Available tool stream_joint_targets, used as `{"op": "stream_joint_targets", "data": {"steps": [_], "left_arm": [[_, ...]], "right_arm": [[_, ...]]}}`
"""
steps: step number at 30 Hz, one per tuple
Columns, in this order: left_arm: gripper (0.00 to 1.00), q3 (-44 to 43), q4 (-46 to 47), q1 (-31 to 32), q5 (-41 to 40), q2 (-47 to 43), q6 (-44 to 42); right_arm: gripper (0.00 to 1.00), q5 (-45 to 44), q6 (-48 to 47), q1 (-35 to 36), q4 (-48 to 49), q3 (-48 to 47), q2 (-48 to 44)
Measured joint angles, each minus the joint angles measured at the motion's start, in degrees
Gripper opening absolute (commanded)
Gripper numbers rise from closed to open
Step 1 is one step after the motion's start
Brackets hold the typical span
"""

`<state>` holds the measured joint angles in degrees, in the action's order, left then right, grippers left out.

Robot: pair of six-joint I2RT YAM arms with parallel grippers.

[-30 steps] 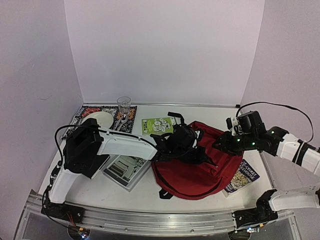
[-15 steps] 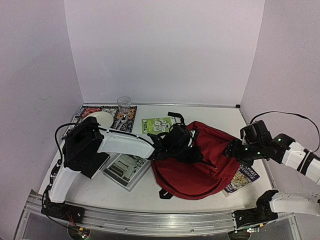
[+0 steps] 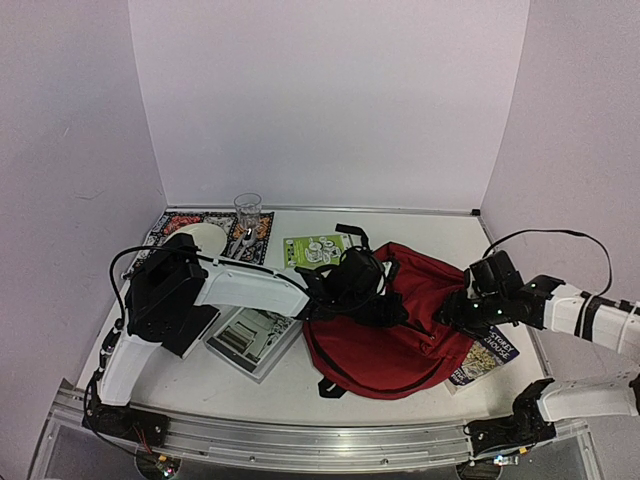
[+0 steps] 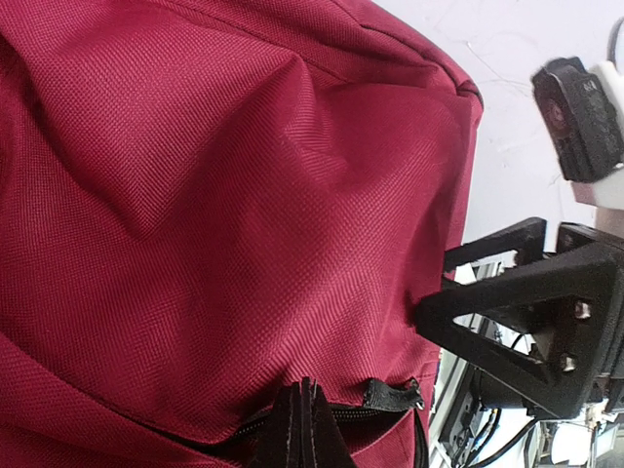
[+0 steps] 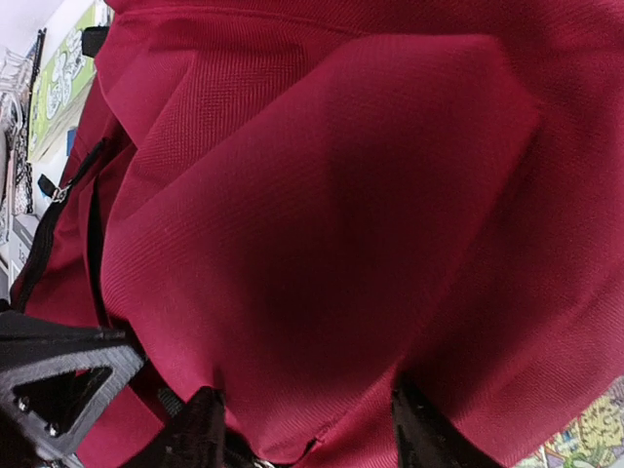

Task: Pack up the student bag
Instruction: Hold the student bag at the center of the board.

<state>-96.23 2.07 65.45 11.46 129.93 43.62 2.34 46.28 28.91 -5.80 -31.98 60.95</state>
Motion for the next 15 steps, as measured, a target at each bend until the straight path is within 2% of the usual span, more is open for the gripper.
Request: {"op": "stream_joint_targets", "data": {"steps": [2, 4, 7, 9, 10, 15], "left_arm": [[0.01, 0.0, -0.02, 0.0, 0.38, 0.0, 0.04], [0.02, 0.0, 0.0, 0.0, 0.58, 0.0, 0.17], [0.06, 0.0, 0.0, 0.0, 0.91, 0.0, 0.38], [0.14, 0.0, 0.0, 0.0, 1.0, 0.0, 0.48], [0.17, 0.0, 0.0, 0.0, 1.03, 0.0, 0.4], [0.36, 0.0, 0.02, 0.0, 1.29, 0.0, 1.11]], "right_arm": [[0.53, 0.01, 0.1, 0.0, 1.33, 0.2, 0.89], [0.41, -0.01, 0.11, 0.0, 2.43, 0.62, 1.41], [0.18, 0.0, 0.13, -0.03, 4.32, 1.34, 2.27], [0.03, 0.1, 0.08, -0.07, 5.42, 1.84, 2.43], [0.0, 0.18, -0.26, -0.09, 5.83, 1.98, 2.41], [0.0, 1.26, -1.22, -0.13, 7.21, 2.24, 0.06]]}}
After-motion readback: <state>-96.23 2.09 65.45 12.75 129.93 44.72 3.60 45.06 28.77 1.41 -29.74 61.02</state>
